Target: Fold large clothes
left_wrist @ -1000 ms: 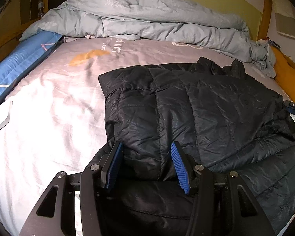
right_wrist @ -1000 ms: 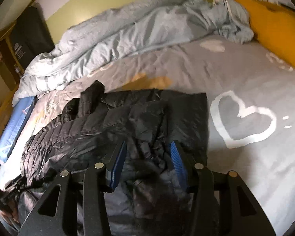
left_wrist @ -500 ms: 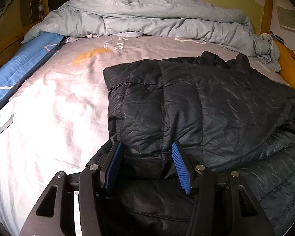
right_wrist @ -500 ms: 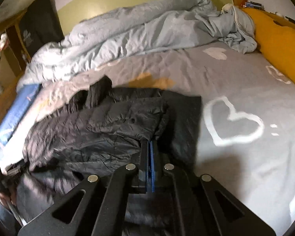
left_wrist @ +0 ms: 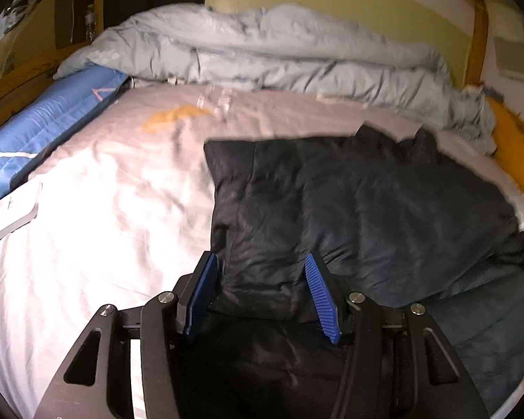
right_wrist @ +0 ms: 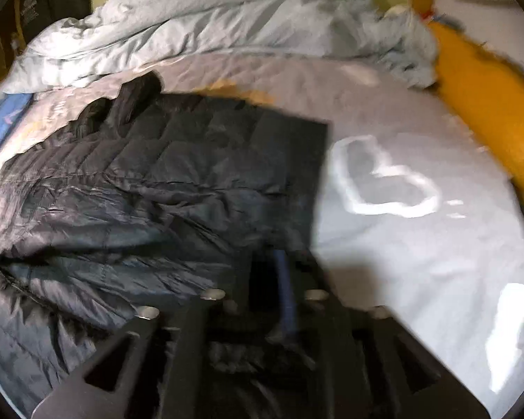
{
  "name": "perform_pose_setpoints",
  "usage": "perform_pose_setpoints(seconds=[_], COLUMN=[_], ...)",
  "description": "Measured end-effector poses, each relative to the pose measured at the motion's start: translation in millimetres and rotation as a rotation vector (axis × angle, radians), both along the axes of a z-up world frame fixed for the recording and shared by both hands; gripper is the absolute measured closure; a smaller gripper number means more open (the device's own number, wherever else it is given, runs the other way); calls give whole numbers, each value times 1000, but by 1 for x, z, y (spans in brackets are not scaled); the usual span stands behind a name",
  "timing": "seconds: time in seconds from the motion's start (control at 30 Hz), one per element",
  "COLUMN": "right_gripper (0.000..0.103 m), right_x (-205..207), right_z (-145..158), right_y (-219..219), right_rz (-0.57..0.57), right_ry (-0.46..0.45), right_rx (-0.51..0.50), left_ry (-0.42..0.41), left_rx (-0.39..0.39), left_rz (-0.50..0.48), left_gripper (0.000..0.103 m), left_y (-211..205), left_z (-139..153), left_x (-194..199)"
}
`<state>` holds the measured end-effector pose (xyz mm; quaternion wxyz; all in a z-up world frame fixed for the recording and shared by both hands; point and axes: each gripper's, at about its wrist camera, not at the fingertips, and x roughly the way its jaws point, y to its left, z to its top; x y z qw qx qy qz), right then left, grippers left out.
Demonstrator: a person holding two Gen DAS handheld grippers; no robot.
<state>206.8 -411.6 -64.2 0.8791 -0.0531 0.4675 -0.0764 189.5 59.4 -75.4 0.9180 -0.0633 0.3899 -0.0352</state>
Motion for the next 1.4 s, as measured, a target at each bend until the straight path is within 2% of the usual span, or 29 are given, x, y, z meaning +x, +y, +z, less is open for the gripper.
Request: perform_pose_setpoints(seconds=[0.07,0.13,0.2,0.3,0.37,0.43,0.47,0.53,0.67,0.77,0.8,0.87,1.07,1.17,1.3,1.4], right_gripper=[58,57,51,40,36,32,29,27,26,18,12,8,3,1,1,1], right_x=[-15,-33,-51,-80,-92,-108,-114,-125,-141,-152,-155,-158,-172,-183,-196,-199], right_z=[17,35,48,59,62,64,64,64,63,62,61,55,46,43,41,32], right_y=[6,12,18,35,47,54,57,62,67,70,72,79,93,99,115,125], right_rz=[12,18,33,74,86,95,97,101,104,120,127,151,185,155,204,242], right_ry=[-74,-133,-182,-239,-265,-288,-299,-314,-325,-340,-343,-332,-354,-425,-471,-432], right_rx=[-13,25,76,104,109,134,147,162,174,197,191,142,82,63,50,49], left_ry=[-45,-96,-136,-185,-220,-253,-265,-286,-319,-341,-347,-353,-376,-355,-315,-255], left_rx=[-6,7,7,6,8,1,-1,3,32,58,68,85,117,108,114,140], left_rz=[-3,-11,-29,-41,-49,-56,-52,-63,-72,-63,-62,-82,-120,-147,-195,-299], left_gripper=[48,48,47,39,36,26,25,19,18,17,16,16,14,14,14,14], left_y=[0,-2,-6,-12,-18,-23,-25,-31,-43,-53,-57,-66,-83,-91,-101,-113], left_z=[16,31,44,58,67,73,75,79,82,81,80,79,75,68,52,33], left_x=[-9,-20,-31,-45,-57,-68,-73,-84,-105,-118,-121,-128,-149,-158,-171,-174])
